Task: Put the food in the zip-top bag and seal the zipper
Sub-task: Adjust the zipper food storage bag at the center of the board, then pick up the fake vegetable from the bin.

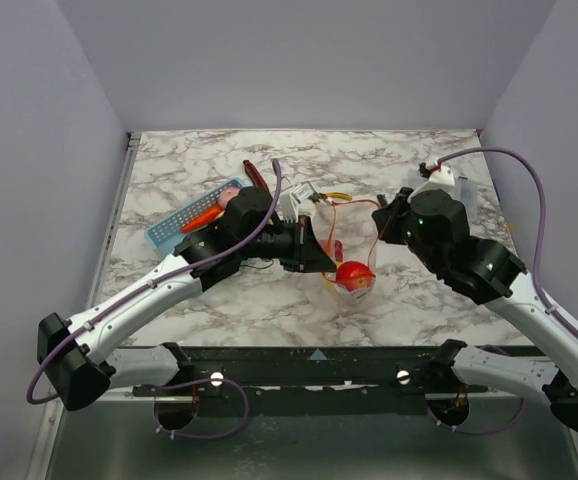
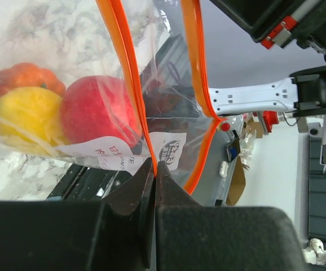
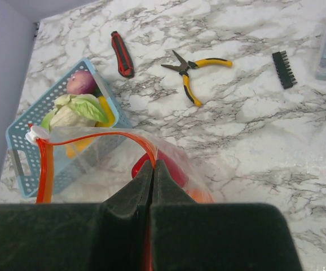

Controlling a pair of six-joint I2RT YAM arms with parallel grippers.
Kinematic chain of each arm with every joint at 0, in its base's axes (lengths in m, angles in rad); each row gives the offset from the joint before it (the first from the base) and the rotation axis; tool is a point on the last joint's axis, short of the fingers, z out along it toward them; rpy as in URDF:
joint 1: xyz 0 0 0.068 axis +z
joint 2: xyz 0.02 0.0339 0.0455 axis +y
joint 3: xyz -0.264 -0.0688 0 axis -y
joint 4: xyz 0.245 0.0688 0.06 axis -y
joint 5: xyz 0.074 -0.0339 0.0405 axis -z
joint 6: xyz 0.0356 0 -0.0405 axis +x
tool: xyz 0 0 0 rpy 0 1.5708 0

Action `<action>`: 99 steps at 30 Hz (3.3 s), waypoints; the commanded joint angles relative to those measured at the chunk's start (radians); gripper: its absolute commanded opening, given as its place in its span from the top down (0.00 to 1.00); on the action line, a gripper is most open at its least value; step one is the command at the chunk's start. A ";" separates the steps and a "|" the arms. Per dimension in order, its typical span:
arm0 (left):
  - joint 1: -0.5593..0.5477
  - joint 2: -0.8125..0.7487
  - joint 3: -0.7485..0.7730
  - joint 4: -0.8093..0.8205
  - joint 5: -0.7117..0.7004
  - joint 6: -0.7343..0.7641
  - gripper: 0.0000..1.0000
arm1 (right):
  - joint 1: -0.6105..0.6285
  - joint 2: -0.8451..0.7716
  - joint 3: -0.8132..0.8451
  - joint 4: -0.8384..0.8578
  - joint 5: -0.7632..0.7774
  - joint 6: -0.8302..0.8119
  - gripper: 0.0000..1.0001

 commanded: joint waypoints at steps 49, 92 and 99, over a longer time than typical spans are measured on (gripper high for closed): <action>0.069 0.205 -0.060 0.158 0.049 -0.027 0.90 | 0.004 -0.087 -0.345 0.080 -0.027 0.072 1.00; 1.000 -0.007 -0.499 0.158 0.000 0.152 0.17 | 0.004 -0.214 -0.284 0.106 -0.079 0.053 1.00; 0.953 0.071 -0.565 0.313 -0.027 0.077 0.19 | 0.004 -0.197 -0.273 0.120 -0.098 0.049 1.00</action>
